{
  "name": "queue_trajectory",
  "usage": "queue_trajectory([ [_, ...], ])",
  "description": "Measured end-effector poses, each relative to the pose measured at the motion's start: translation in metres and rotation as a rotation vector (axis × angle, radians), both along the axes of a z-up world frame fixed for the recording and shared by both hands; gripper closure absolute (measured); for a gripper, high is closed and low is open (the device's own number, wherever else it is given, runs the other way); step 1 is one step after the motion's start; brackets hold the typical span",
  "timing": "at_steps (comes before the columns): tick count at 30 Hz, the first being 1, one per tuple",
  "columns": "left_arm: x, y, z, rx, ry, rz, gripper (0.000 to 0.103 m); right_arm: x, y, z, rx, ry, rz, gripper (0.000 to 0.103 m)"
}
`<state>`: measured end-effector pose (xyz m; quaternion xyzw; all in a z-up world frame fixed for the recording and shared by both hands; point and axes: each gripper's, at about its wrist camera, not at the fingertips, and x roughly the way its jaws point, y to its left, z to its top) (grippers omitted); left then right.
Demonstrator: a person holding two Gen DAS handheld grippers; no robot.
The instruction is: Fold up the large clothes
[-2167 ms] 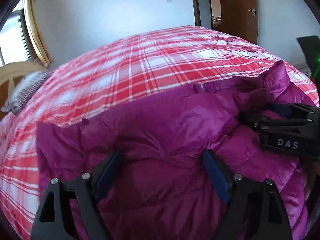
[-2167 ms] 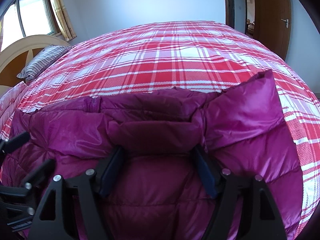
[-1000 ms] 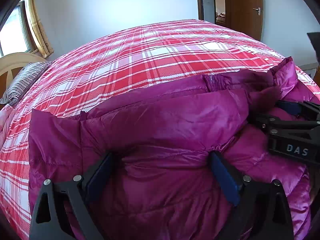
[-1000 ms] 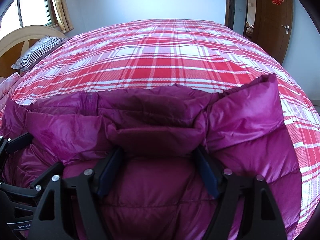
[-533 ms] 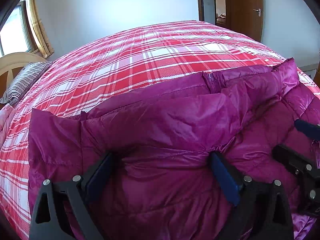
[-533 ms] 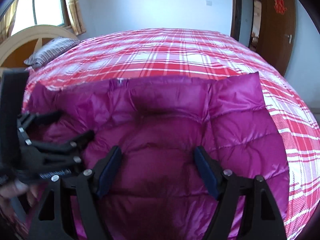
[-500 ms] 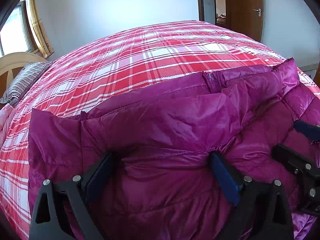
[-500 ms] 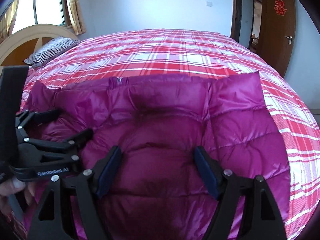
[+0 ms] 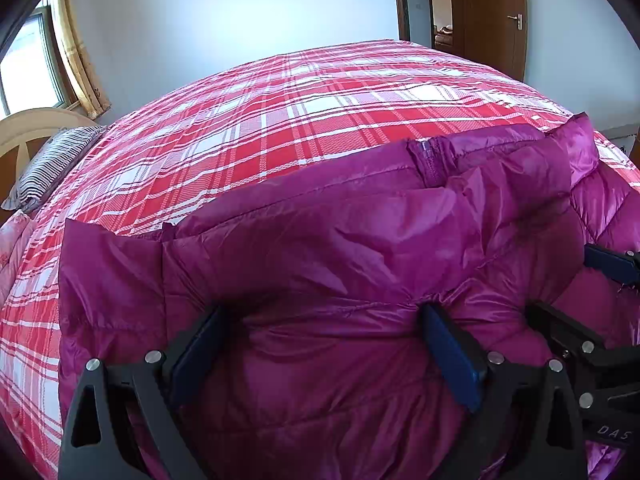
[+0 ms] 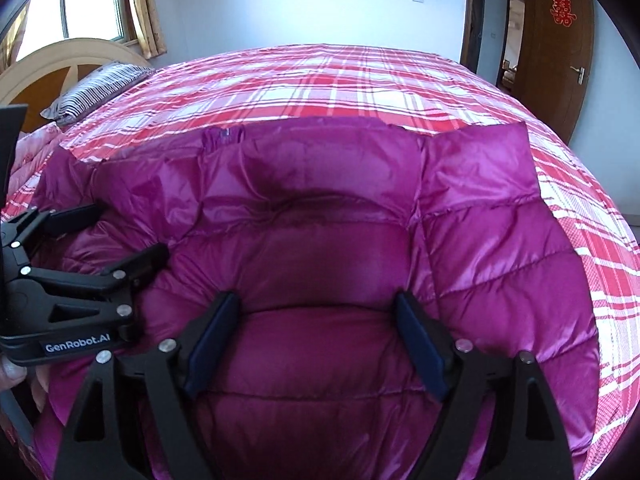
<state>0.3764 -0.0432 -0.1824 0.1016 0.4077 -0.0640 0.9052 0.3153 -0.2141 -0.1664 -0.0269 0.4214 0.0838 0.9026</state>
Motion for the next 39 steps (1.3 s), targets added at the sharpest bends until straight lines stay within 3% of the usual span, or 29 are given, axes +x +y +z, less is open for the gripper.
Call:
queue_trajectory([
  [24, 0.000, 0.005, 0.005, -0.020, 0.040, -0.017, 0.005, 0.001, 0.002, -0.003, -0.029, 0.004, 0.000, 0.017],
  [28, -0.032, 0.026, 0.033, -0.076, -0.019, -0.038, 0.006, 0.002, 0.003, -0.003, -0.028, 0.005, 0.001, 0.017],
  [30, -0.061, 0.051, 0.052, -0.074, -0.093, -0.044, 0.006, 0.002, 0.003, -0.004, -0.025, 0.005, 0.001, 0.017],
  [33, -0.089, 0.089, 0.065, -0.094, -0.131, -0.022, 0.006, 0.001, 0.003, -0.004, -0.024, 0.004, 0.001, 0.017],
  [37, -0.112, 0.143, 0.048, -0.175, -0.061, 0.034, 0.006, 0.001, 0.002, -0.003, -0.019, 0.002, 0.001, 0.017],
  [39, -0.120, 0.161, 0.030, -0.253, -0.007, 0.044, 0.006, 0.000, 0.002, -0.003, -0.022, 0.000, 0.001, 0.017],
])
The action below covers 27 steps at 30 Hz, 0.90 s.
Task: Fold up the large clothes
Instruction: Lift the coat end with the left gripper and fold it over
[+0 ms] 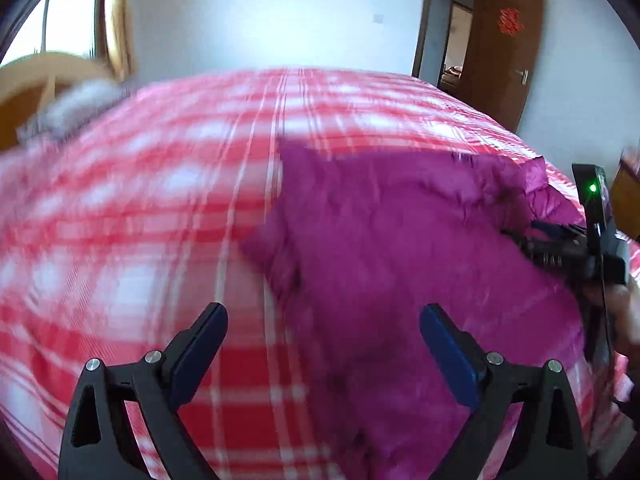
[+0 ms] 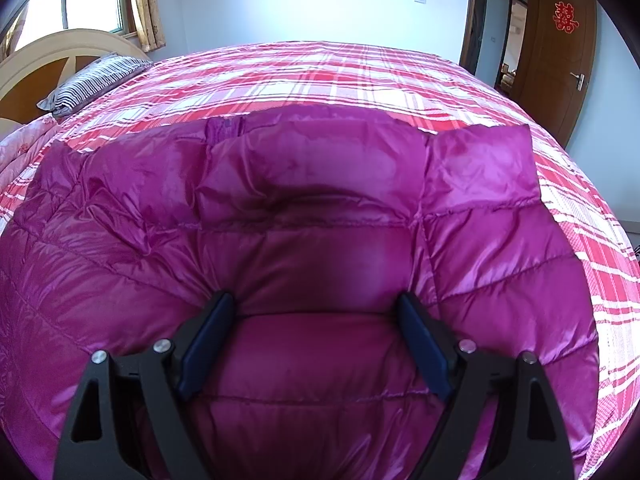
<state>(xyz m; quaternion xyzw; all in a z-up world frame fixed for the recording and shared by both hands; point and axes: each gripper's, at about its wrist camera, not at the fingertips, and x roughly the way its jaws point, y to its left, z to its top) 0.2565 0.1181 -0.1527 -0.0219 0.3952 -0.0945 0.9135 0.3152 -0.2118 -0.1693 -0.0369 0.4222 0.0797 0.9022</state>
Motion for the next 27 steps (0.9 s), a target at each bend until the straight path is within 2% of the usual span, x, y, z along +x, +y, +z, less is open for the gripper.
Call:
queue_trajectory([
  [3, -0.011, 0.007, -0.017, -0.101, 0.028, -0.006, 0.008, -0.001, 0.000, 0.001, 0.001, -0.002, -0.001, 0.017],
  [4, -0.012, 0.008, -0.020, -0.149, 0.038, -0.017, 0.012, -0.001, 0.000, 0.001, 0.001, -0.003, 0.000, 0.017],
  [7, -0.004, 0.004, -0.032, -0.272, 0.078, -0.058, 0.031, -0.002, -0.002, 0.001, 0.014, -0.005, 0.002, 0.017],
  [9, 0.003, 0.003, -0.036, -0.310, 0.073, -0.062, 0.035, -0.001, -0.003, 0.001, 0.015, -0.005, 0.003, 0.016],
  [10, 0.005, 0.002, -0.037, -0.329, 0.073, -0.064, 0.046, -0.002, -0.003, 0.001, 0.016, -0.007, 0.003, 0.016],
  [11, 0.009, 0.004, -0.038, -0.386, 0.086, -0.074, 0.058, -0.002, -0.004, 0.002, 0.020, -0.009, 0.004, 0.016],
  [13, 0.008, 0.009, -0.040, -0.459, 0.101, -0.081, 0.075, -0.002, -0.006, 0.003, 0.039, -0.010, 0.008, 0.016],
  [14, 0.007, 0.010, -0.038, -0.475, 0.091, -0.090, 0.081, -0.003, -0.008, 0.005, 0.051, -0.010, 0.012, 0.016],
  [17, 0.000, 0.011, -0.029, -0.460, 0.057, -0.104, 0.085, -0.011, -0.011, 0.018, 0.071, -0.009, 0.017, 0.018],
  [20, -0.007, 0.016, -0.025, -0.486, 0.051, -0.106, 0.086, -0.031, -0.011, 0.040, 0.174, -0.022, 0.033, 0.018],
  [21, -0.010, 0.017, -0.024, -0.497, 0.045, -0.108, 0.086, -0.036, -0.006, 0.044, 0.166, -0.024, 0.050, 0.018],
  [22, -0.011, 0.018, -0.022, -0.510, 0.043, -0.107, 0.087, -0.042, 0.004, 0.044, 0.112, -0.018, 0.070, 0.018],
  [24, -0.016, 0.021, -0.018, -0.560, 0.032, -0.109, 0.088, -0.044, 0.023, 0.025, 0.001, 0.064, 0.112, 0.018],
  [27, -0.024, 0.015, 0.000, -0.577, -0.003, -0.120, 0.089, -0.043, 0.029, 0.010, -0.038, 0.048, 0.105, 0.010],
])
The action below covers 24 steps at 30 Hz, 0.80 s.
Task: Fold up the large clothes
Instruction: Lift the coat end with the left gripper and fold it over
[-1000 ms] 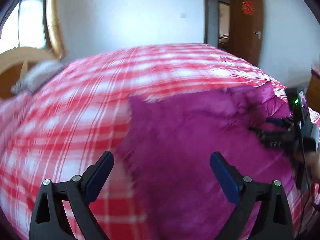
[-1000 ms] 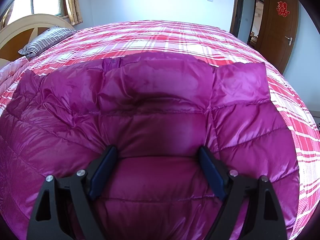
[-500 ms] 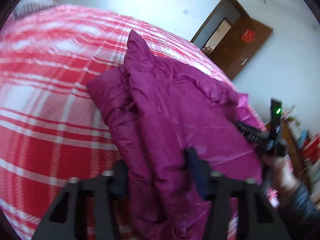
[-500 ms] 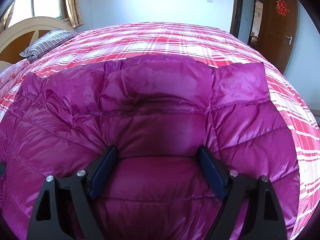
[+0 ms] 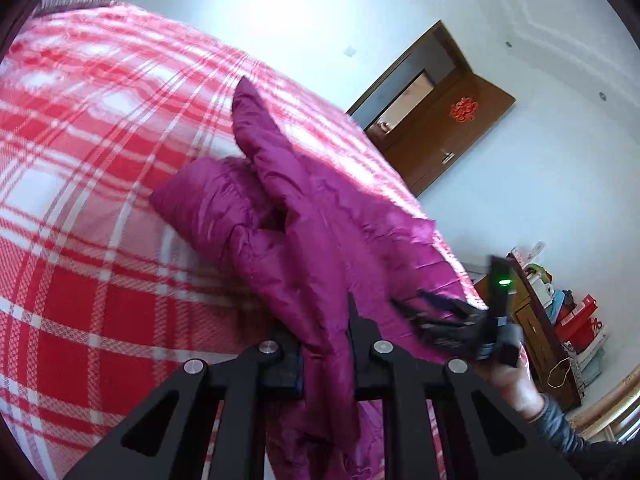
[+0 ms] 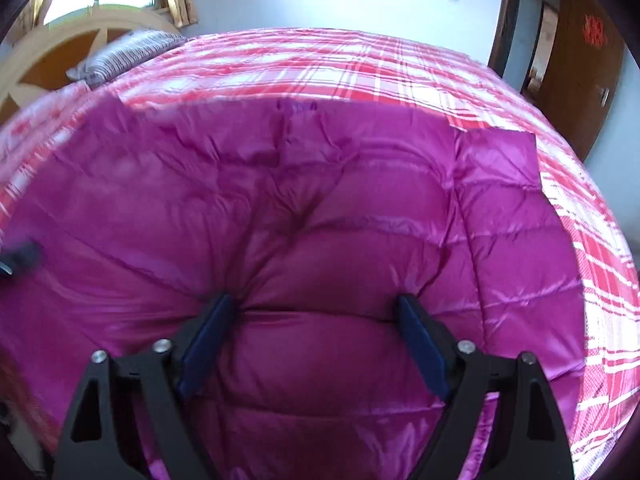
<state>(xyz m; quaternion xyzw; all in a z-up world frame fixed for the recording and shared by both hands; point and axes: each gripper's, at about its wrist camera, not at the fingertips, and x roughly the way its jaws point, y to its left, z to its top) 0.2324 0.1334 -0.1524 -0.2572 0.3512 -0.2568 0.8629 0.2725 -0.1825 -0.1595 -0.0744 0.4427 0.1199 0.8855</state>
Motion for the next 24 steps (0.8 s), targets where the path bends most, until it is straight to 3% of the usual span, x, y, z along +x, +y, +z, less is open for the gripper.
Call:
queue_trajectory([
  [4, -0.007, -0.024, 0.040, 0.000, -0.080, -0.024, 0.089, 0.006, -0.001, -0.002, 0.014, 0.019, 0.014, 0.009],
  [8, -0.012, -0.065, 0.095, 0.050, -0.176, -0.066, 0.089, -0.001, -0.030, 0.010, 0.173, 0.006, 0.039, 0.010],
  [13, 0.001, -0.147, 0.130, 0.226, -0.203, -0.143, 0.089, -0.022, -0.090, 0.036, 0.399, -0.080, -0.017, 0.010],
  [15, -0.001, -0.197, 0.135, 0.355, -0.252, -0.180, 0.089, -0.031, -0.124, 0.052, 0.452, -0.145, -0.077, 0.010],
  [20, -0.012, -0.305, 0.102, 0.621, -0.414, -0.260, 0.089, -0.039, -0.211, 0.083, 0.565, -0.244, -0.243, 0.009],
  [21, -0.014, -0.332, 0.084, 0.688, -0.467, -0.283, 0.088, -0.038, -0.221, 0.090, 0.583, -0.255, -0.249, 0.009],
  [24, -0.008, -0.369, 0.040, 0.784, -0.520, -0.304, 0.087, -0.039, -0.246, 0.109, 0.647, -0.283, -0.222, 0.009],
])
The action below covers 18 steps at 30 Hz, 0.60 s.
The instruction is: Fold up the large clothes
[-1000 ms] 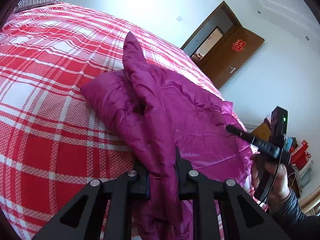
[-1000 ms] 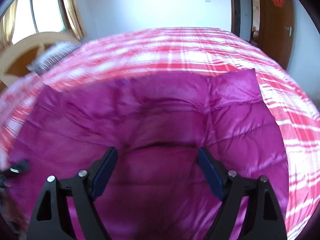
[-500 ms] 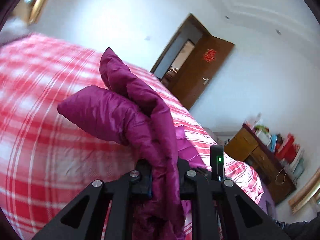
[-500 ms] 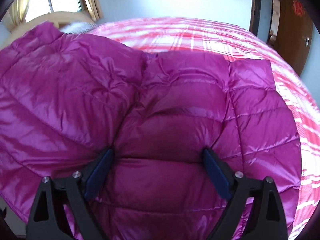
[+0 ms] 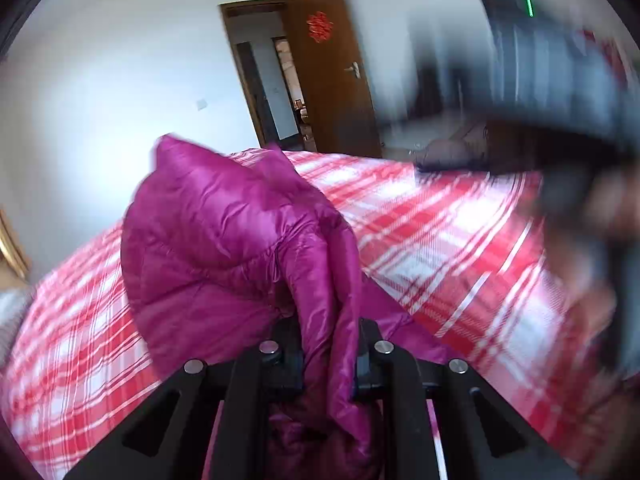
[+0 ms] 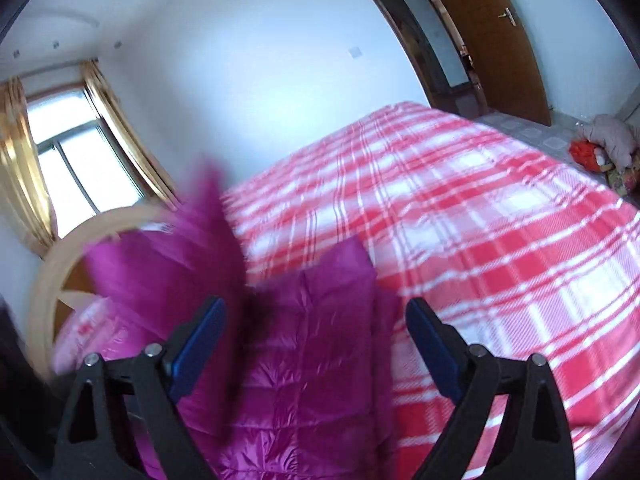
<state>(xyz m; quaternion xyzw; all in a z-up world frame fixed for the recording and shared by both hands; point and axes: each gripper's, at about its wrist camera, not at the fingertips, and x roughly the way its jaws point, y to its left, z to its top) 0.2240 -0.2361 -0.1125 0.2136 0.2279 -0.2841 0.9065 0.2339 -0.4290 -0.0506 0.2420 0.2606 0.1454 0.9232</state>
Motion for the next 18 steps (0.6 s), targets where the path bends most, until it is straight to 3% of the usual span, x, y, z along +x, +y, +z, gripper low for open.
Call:
queue_trajectory([
  [3, 0.005, -0.013, -0.035, 0.041, -0.017, -0.015, 0.082, -0.002, -0.016, 0.012, 0.016, -0.028, 0.032, 0.012],
  [6, 0.004, -0.008, -0.043, 0.028, -0.030, -0.018, 0.078, 0.007, -0.010, 0.013, -0.020, -0.001, 0.113, 0.015],
  [10, -0.004, -0.013, -0.027, 0.017, -0.011, -0.027, 0.076, 0.035, 0.019, -0.003, -0.065, 0.086, 0.244, 0.032],
  [11, -0.006, -0.010, -0.022, 0.014, -0.008, -0.024, 0.076, 0.045, 0.028, -0.010, -0.090, 0.126, 0.251, 0.040],
  [14, -0.021, 0.008, 0.000, -0.035, -0.012, -0.024, 0.073, 0.061, 0.033, -0.028, -0.168, 0.202, 0.187, 0.045],
  [15, -0.028, 0.016, 0.007, -0.060, -0.017, -0.039, 0.069, 0.062, 0.030, -0.033, -0.179, 0.217, 0.162, 0.045],
  [17, -0.038, 0.032, 0.018, -0.097, -0.042, -0.044, 0.040, 0.065, 0.024, -0.041, -0.170, 0.254, 0.129, 0.045],
  [18, -0.042, 0.042, 0.023, -0.124, -0.070, -0.037, 0.033, 0.065, 0.022, -0.045, -0.186, 0.271, 0.106, 0.045],
])
